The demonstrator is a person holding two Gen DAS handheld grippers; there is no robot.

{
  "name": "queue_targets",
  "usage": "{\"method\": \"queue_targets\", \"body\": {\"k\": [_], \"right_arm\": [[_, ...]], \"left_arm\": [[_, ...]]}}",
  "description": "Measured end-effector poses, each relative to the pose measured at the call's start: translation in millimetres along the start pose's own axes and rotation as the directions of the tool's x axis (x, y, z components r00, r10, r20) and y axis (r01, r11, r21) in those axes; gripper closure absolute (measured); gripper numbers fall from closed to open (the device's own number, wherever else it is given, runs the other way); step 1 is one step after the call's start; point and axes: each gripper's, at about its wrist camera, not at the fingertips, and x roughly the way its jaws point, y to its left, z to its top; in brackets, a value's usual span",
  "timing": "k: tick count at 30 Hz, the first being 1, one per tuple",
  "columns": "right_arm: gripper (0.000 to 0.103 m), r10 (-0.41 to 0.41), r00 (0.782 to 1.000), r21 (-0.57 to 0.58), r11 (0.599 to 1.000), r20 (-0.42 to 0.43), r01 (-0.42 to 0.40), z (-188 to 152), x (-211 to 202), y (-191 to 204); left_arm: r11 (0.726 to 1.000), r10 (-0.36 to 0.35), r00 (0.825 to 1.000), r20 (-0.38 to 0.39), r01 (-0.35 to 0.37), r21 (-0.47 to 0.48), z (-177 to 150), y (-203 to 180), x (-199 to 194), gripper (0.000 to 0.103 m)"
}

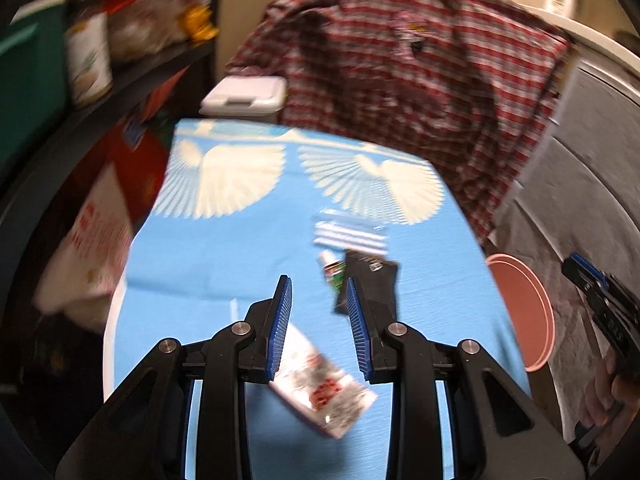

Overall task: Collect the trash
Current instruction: 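Move both open tools back over the remaining trash on the board, then grasp the white milk carton with the left tool while the right grasps the black pouch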

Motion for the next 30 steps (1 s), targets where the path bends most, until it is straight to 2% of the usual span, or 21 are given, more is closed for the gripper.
{"method": "queue_targets", "body": {"k": [1,3,5,10,12,16,19,24,28,29,30], "right_arm": [[0.082,0.012,1.000,-0.003,1.000,-0.005,-0.012,-0.1,3.3,6.2],[0.081,0.039,0.999,-0.002,0.999,-0.016,-0.040,-0.5,10.6,17.1],[0.080,0.061,0.998,0.002,0.998,-0.027,-0.061,-1.1,18.2,25.2],[0.073,0.107,0.993,0.004,0.994,-0.055,-0.107,-5.2,37.8,43.1],[0.067,0.116,0.991,0.002,0.993,-0.063,-0.116,-7.3,44.6,48.6],[0.061,0.147,0.985,0.017,0.989,-0.085,-0.146,-9.6,57.9,53.0],[0.055,0.175,0.979,0.026,0.985,-0.106,-0.173,-11.5,68.4,56.8],[0.048,0.202,0.968,0.017,0.979,-0.147,-0.202,-17.6,86.4,69.1],[0.047,0.230,0.954,0.050,0.973,-0.192,-0.225,-21.4,105.3,73.3],[0.046,0.236,0.951,0.061,0.972,-0.200,-0.228,-21.7,109.5,73.4],[0.044,0.245,0.946,0.083,0.969,-0.214,-0.232,-21.5,117.4,74.4]], "left_arm": [[1.000,0.015,1.000,-0.013,-0.016,-0.026,-3.6,4.9,3.7,0.067],[0.997,0.041,0.998,-0.045,-0.044,-0.062,-11.2,11.3,11.8,0.047],[0.993,0.067,0.995,-0.070,-0.073,-0.095,-18.0,17.1,18.0,0.040],[0.974,0.096,0.986,-0.138,-0.122,-0.191,-32.1,31.1,36.9,0.035],[0.969,0.100,0.982,-0.158,-0.132,-0.207,-35.5,31.6,43.3,0.031],[0.962,0.098,0.974,-0.202,-0.145,-0.231,-39.9,30.7,55.8,0.030],[0.962,0.117,0.965,-0.233,-0.169,-0.215,-42.2,28.2,63.3,0.030],[0.966,0.113,0.962,-0.247,-0.165,-0.198,-41.2,27.5,69.2,0.029],[0.971,0.112,0.962,-0.247,-0.159,-0.178,-38.2,30.9,72.1,0.039],[0.971,0.120,0.963,-0.240,-0.164,-0.173,-36.0,32.4,71.2,0.048],[0.970,0.131,0.963,-0.236,-0.174,-0.171,-33.2,34.0,70.6,0.051]]}}
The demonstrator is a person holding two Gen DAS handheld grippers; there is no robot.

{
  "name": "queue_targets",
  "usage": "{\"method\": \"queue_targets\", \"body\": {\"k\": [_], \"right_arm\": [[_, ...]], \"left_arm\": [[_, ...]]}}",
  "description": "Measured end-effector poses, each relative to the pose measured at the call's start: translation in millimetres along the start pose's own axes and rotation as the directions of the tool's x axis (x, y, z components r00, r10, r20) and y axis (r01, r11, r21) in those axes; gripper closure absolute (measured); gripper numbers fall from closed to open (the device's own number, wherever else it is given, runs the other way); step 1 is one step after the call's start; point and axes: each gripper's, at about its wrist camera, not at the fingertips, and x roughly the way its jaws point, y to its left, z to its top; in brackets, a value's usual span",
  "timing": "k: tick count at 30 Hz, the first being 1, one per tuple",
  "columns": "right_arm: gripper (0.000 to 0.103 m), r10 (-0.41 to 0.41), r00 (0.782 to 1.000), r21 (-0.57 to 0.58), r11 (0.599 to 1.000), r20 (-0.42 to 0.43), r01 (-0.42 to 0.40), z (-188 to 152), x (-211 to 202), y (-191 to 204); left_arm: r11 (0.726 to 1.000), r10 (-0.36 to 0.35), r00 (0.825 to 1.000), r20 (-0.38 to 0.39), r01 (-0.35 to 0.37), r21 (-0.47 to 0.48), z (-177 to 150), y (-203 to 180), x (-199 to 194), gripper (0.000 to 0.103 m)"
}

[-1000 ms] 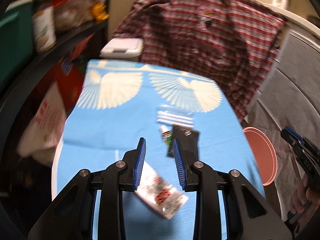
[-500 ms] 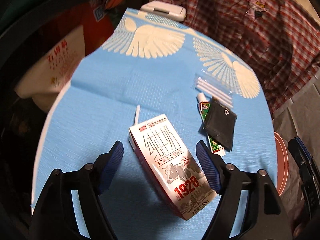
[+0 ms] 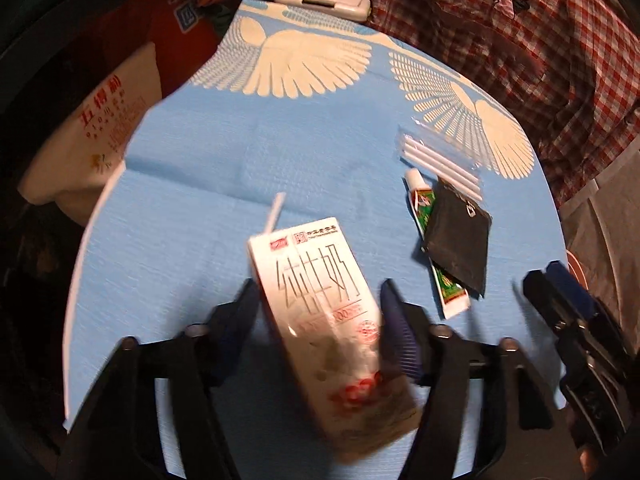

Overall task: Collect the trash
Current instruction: 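Grasp the white milk carton with the left tool while the right grasps the black pouch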

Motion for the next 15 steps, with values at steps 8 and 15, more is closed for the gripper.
{"method": "queue_targets", "body": {"k": [8,15], "right_arm": [[0.028,0.019,0.995,0.085,0.996,-0.093,-0.011,10.9,55.5,9.4],[0.022,-0.066,0.989,0.011,0.998,-0.136,0.068,18.0,75.3,33.1]], "left_arm": [[0.998,0.033,0.999,0.017,-0.032,-0.047,13.9,28.7,-2.5,0.052],[0.998,0.004,1.000,-0.001,-0.004,-0.058,16.5,36.3,1.0,0.052]]}}
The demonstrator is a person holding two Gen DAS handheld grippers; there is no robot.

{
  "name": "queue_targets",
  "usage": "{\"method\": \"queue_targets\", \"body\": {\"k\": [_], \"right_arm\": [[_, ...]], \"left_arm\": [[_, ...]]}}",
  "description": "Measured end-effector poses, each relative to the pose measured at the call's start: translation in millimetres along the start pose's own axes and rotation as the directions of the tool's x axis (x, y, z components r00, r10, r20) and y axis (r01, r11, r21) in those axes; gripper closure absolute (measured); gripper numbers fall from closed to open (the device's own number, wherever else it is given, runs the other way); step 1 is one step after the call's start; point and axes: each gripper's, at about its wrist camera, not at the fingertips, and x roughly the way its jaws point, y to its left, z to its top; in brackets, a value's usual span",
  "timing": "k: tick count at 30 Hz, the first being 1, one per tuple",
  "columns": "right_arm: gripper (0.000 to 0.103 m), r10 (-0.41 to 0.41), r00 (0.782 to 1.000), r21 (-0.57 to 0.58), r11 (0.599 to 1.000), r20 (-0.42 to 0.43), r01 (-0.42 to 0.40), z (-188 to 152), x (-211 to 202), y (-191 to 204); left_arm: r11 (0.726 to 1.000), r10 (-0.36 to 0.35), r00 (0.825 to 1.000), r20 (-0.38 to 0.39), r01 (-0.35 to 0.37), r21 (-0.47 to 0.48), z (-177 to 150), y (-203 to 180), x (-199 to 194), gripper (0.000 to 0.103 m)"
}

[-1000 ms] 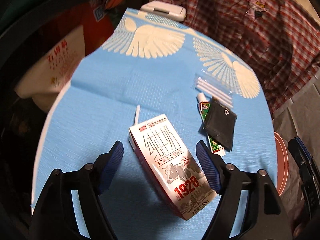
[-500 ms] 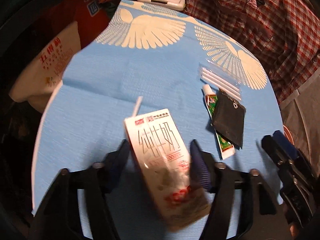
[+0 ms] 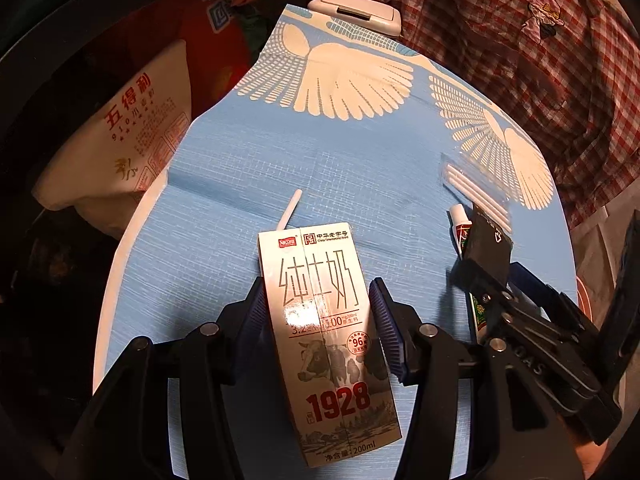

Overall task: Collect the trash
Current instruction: 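Grasp the white milk carton with the left tool while the right grasps the black pouch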

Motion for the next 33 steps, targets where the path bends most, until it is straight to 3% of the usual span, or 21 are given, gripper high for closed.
{"method": "queue_targets", "body": {"k": [2,4,8,9,14,18,20,21,23,33], "right_arm": [[0.027,-0.022,1.000,-0.009,1.000,-0.002,0.022,-1.2,0.1,1.5],[0.038,-0.027,1.000,-0.005,1.000,0.007,0.027,-3.6,-3.4,-1.4],[0.081,-0.014,1.000,0.012,1.000,0.021,0.014,-9.3,-13.5,-9.4],[0.102,-0.013,1.000,0.003,1.000,0.015,0.013,-11.1,-15.3,-10.4],[0.103,-0.015,1.000,-0.031,0.999,0.015,0.016,-19.9,-23.4,-12.2],[0.102,-0.026,0.999,-0.019,0.999,0.037,0.026,-21.0,-30.9,-13.0],[0.093,-0.031,0.998,-0.007,0.999,0.058,0.031,-17.5,-34.6,-11.3],[0.064,-0.024,0.998,0.001,1.000,0.063,0.024,-14.7,-35.4,-9.9],[0.022,-0.014,0.995,0.009,1.000,0.096,0.013,-8.0,-37.4,-3.6],[0.022,-0.052,0.999,-0.002,0.999,-0.005,0.052,8.0,8.3,19.5]], "left_arm": [[1.000,-0.003,1.000,-0.001,0.003,0.000,-0.4,0.2,0.1,0.052],[1.000,-0.005,1.000,-0.001,0.005,0.000,-0.4,0.5,0.1,0.052],[1.000,-0.013,1.000,-0.002,0.013,-0.002,0.3,1.8,-0.1,0.052],[1.000,-0.013,1.000,-0.003,0.013,-0.001,0.6,1.5,0.1,0.052],[1.000,-0.018,1.000,-0.002,0.018,-0.002,0.1,0.9,-2.0,0.052],[0.999,-0.031,1.000,0.002,0.031,-0.009,-0.6,3.1,-8.0,0.052],[0.999,-0.040,0.999,0.006,0.040,-0.007,-0.9,3.2,-12.1,0.053],[0.999,-0.041,0.999,0.007,0.041,-0.007,-1.0,3.1,-13.2,0.053],[0.999,-0.044,0.999,0.005,0.044,-0.012,-1.7,4.4,-14.4,0.053],[0.999,-0.037,0.999,-0.001,0.037,-0.016,1.0,13.5,-12.0,0.053]]}}
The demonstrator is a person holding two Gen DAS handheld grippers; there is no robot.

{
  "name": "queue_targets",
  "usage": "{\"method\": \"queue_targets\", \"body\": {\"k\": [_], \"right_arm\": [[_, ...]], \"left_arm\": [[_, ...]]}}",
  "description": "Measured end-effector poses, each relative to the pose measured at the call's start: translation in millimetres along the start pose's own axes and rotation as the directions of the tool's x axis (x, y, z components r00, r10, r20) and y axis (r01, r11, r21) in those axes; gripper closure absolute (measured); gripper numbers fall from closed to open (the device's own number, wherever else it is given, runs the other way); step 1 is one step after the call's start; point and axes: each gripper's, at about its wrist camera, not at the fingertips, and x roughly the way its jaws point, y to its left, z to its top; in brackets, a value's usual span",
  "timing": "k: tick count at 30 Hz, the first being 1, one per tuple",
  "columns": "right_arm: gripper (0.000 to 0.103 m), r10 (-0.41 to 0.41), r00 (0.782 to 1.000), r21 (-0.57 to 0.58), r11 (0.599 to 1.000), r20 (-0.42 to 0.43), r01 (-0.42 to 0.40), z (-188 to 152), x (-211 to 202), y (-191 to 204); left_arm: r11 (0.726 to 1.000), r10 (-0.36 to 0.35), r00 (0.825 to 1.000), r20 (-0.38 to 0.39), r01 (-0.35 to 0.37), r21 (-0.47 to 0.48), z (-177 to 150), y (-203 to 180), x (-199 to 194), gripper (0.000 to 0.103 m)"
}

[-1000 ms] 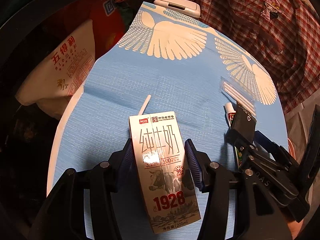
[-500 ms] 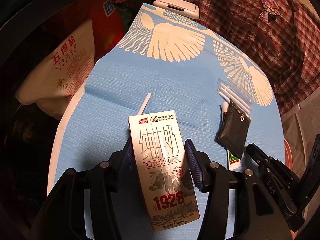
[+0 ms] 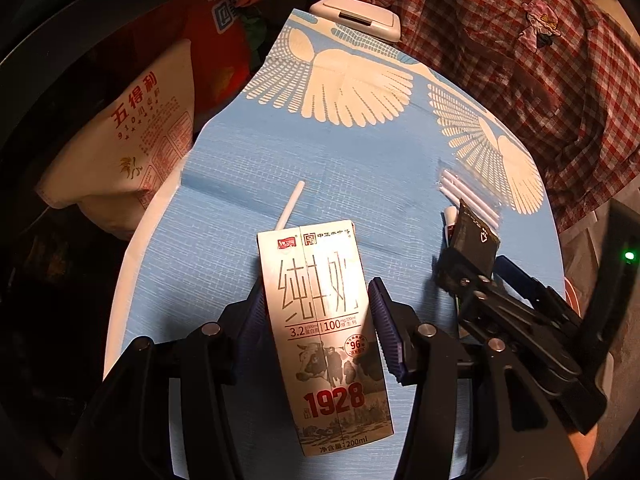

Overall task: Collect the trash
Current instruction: 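Grasp the white milk carton with the left tool while the right grasps the black pouch, then carry the milk carton to the pink bucket with the left tool while the right carries the pouch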

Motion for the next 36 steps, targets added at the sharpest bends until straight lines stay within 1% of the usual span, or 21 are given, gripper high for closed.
{"method": "queue_targets", "body": {"k": [5,8,10,12,13,15,16,18,19,20,21,27,36], "right_arm": [[0.020,-0.037,0.999,-0.020,0.999,-0.014,0.036,1.0,6.1,5.1],[0.020,-0.043,0.999,-0.027,0.999,-0.018,0.043,1.6,6.1,6.7],[0.023,-0.044,0.999,-0.033,0.999,-0.021,0.043,1.1,5.1,7.0],[0.039,-0.040,0.999,-0.033,0.999,-0.013,0.039,0.1,1.2,6.1],[0.044,-0.037,0.999,-0.030,0.999,-0.009,0.037,-0.3,-0.6,5.1],[0.060,-0.015,1.000,-0.030,0.999,-0.005,0.015,-2.0,-5.0,3.6],[0.063,-0.011,1.000,-0.035,0.999,-0.001,0.011,-2.9,-6.9,3.8],[0.078,-0.007,1.000,-0.052,0.999,0.014,0.008,-4.9,-14.0,4.7],[0.082,-0.005,1.000,-0.059,0.998,0.021,0.006,-5.4,-17.6,5.1],[0.089,0.000,1.000,-0.067,0.998,0.024,0.001,-5.4,-19.9,5.6],[0.094,0.012,1.000,-0.076,0.997,0.023,-0.010,-5.7,-22.2,6.2],[0.097,0.018,0.998,-0.103,0.995,0.055,-0.012,-7.1,-40.7,8.1],[0.097,0.023,0.992,-0.129,0.992,0.121,-0.007,-13.6,-88.2,-2.8]], "left_arm": [[1.000,-0.001,1.000,-0.004,0.001,-0.007,1.9,5.2,2.1,0.053],[1.000,-0.003,1.000,-0.007,0.003,-0.003,2.3,4.9,3.1,0.053],[1.000,-0.004,1.000,-0.008,0.004,-0.002,2.7,4.2,3.1,0.053],[1.000,-0.007,1.000,-0.007,0.007,-0.003,3.0,4.2,2.6,0.053],[1.000,-0.008,1.000,-0.006,0.008,-0.003,3.1,4.5,2.1,0.053],[1.000,-0.010,1.000,-0.004,0.010,-0.004,3.3,4.4,1.6,0.053],[1.000,-0.010,1.000,-0.004,0.010,-0.003,3.6,4.6,1.4,0.053],[1.000,-0.011,1.000,-0.004,0.011,-0.004,3.5,4.8,0.4,0.053],[1.000,-0.011,1.000,-0.004,0.011,-0.004,3.5,4.7,0.4,0.053],[1.000,-0.011,1.000,-0.003,0.011,-0.003,3.3,4.6,-0.3,0.053],[1.000,-0.012,1.000,-0.002,0.012,-0.004,3.3,3.8,-1.1,0.053],[1.000,-0.019,1.000,0.008,0.019,-0.006,3.6,2.0,-8.2,0.053],[1.000,-0.012,0.999,0.037,0.011,0.025,-1.0,-6.4,-20.3,0.054]]}}
